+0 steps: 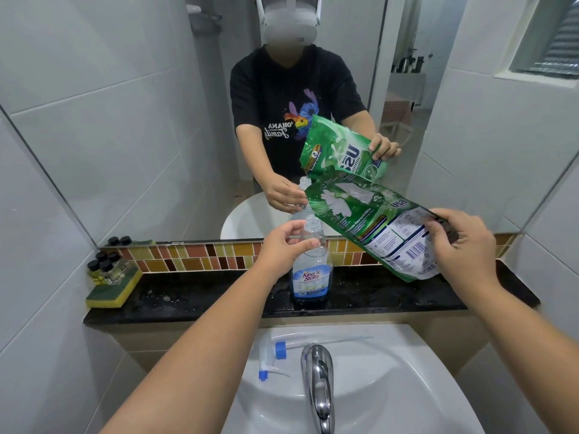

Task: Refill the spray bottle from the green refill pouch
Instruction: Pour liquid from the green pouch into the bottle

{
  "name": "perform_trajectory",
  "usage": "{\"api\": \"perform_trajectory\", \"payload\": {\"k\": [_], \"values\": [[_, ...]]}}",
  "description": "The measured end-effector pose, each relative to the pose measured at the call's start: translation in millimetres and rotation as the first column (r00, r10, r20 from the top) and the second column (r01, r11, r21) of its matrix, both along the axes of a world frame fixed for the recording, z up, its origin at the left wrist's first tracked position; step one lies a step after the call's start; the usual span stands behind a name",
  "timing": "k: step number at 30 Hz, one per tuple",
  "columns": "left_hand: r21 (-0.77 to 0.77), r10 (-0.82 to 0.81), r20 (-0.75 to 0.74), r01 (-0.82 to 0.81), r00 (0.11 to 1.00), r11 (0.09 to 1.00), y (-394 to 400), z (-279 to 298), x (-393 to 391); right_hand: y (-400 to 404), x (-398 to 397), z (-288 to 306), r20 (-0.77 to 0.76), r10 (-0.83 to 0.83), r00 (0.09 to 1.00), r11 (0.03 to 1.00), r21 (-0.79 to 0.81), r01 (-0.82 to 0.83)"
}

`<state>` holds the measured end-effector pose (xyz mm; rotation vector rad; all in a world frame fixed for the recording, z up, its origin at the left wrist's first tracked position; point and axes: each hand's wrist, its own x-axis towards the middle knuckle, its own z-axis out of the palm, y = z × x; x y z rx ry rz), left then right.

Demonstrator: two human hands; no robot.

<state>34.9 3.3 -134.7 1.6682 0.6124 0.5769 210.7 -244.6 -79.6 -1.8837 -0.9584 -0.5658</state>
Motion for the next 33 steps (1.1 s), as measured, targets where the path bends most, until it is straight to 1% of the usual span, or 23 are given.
{"api": "perform_trajectory", "payload": {"k": [5, 7, 12, 15, 19, 23, 30, 33], "values": [[-0.002, 0.000, 0.000, 0.000, 1.000, 1.000, 1, -1, 0, 0, -4, -6, 0.032, 0.001, 0.999, 1.000, -0.027, 0.000], [-0.010, -0.003, 0.003, 0.003, 1.000, 1.000, 2, -2, 1, 0, -2, -9, 0.015, -0.001, 1.000, 1.000, 0.002, 0.001], [0.002, 0.005, -0.011, -0.005, 1.000, 1.000, 4, -4, 2, 2, -1, -9, -0.109, 0.017, 0.994, 0.995, 0.098, -0.007], [0.018, 0.009, -0.016, -0.009, 1.000, 1.000, 5, -4, 2, 3, 1, -8, -0.219, 0.036, 0.975, 0.987, 0.160, -0.001], [0.011, 0.004, -0.009, -0.004, 1.000, 1.000, 3, -2, 2, 2, 4, -7, -0.297, 0.068, 0.953, 0.986, 0.164, -0.019], [0.013, 0.000, -0.026, 0.000, 1.000, 1.000, 4, -2, 2, 1, 9, 8, -0.294, 0.089, 0.952, 0.993, 0.096, -0.064], [0.014, -0.015, -0.026, 0.015, 1.000, 1.000, 3, -1, 0, 4, 18, 70, -0.159, 0.077, 0.984, 0.993, -0.071, -0.089], [0.004, -0.016, -0.021, 0.016, 1.000, 1.000, 3, -1, 0, 9, 23, 88, -0.134, 0.102, 0.986, 0.979, -0.162, -0.123]]}}
